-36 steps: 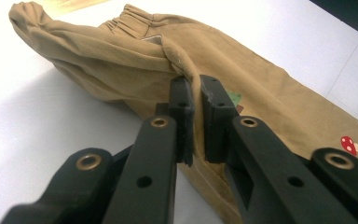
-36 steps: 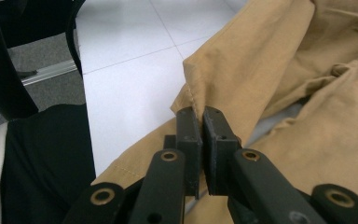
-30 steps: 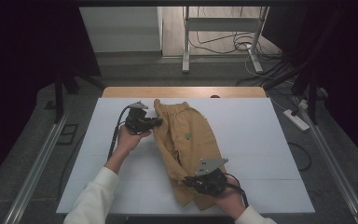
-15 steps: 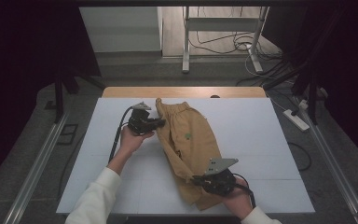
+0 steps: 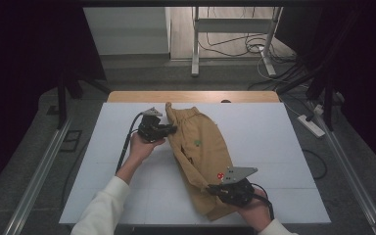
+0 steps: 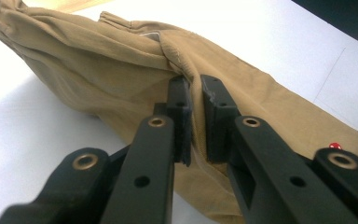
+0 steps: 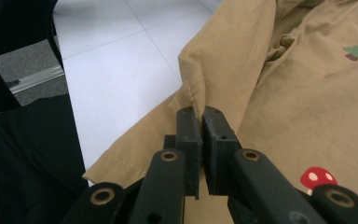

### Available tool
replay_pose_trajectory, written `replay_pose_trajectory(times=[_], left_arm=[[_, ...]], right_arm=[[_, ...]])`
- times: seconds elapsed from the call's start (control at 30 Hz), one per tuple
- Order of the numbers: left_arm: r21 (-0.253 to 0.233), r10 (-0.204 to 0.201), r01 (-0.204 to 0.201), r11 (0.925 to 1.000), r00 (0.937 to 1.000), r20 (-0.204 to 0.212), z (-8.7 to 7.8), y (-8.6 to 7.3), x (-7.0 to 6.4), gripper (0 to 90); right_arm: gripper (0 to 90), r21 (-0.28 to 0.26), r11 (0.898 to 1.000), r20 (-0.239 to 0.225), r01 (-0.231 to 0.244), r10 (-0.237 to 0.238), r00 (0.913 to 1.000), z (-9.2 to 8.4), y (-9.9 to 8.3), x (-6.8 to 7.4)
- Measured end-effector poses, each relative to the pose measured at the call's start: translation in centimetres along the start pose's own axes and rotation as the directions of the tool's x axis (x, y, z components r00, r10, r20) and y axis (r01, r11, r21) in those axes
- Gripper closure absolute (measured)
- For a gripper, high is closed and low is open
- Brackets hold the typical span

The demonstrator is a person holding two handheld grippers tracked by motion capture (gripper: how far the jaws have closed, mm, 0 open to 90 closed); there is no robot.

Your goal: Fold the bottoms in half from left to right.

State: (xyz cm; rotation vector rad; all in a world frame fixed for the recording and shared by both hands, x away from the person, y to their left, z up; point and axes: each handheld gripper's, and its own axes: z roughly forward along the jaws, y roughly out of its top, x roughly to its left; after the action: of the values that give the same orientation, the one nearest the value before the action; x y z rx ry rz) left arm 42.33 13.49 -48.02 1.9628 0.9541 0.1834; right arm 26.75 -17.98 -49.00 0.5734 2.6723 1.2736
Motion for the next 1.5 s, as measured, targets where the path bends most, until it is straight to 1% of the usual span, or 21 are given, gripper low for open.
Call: replay_pose_trajectory(times=[0.57,0.9,1.2,1.33,1.5], left_arm=[[-0.018,0.003,-0.003,0.9998,1.0000,0.008,0.6,0.4,-0.6,80.8],[-0.019,0.007,-0.007,0.9998,0.9999,0.011,1.2,0.5,-0.9,82.0],[-0.022,-0.004,0.005,0.9998,0.9997,0.023,2.0,0.8,-1.1,82.7],[-0.011,-0.002,0.002,0.9999,0.9998,0.021,2.7,1.0,-1.2,82.8],[0.001,-0.004,0.004,1.0000,0.9998,0.020,3.2,1.4,-1.3,82.8]], right_arm=[[85.3,-0.015,1.000,0.024,-0.014,0.014,0.9996,-1.1,-0.7,-0.4],[85.3,-0.003,1.000,0.027,-0.016,0.016,0.9995,-1.2,-1.1,-0.4],[85.3,0.001,1.000,0.036,-0.030,0.030,0.9989,-1.5,-1.5,-0.7],[85.3,0.003,0.999,0.038,-0.034,0.033,0.9987,-1.6,-1.7,-0.8],[85.3,0.009,0.999,0.045,-0.047,0.046,0.9979,-1.7,-1.9,-1.0]])
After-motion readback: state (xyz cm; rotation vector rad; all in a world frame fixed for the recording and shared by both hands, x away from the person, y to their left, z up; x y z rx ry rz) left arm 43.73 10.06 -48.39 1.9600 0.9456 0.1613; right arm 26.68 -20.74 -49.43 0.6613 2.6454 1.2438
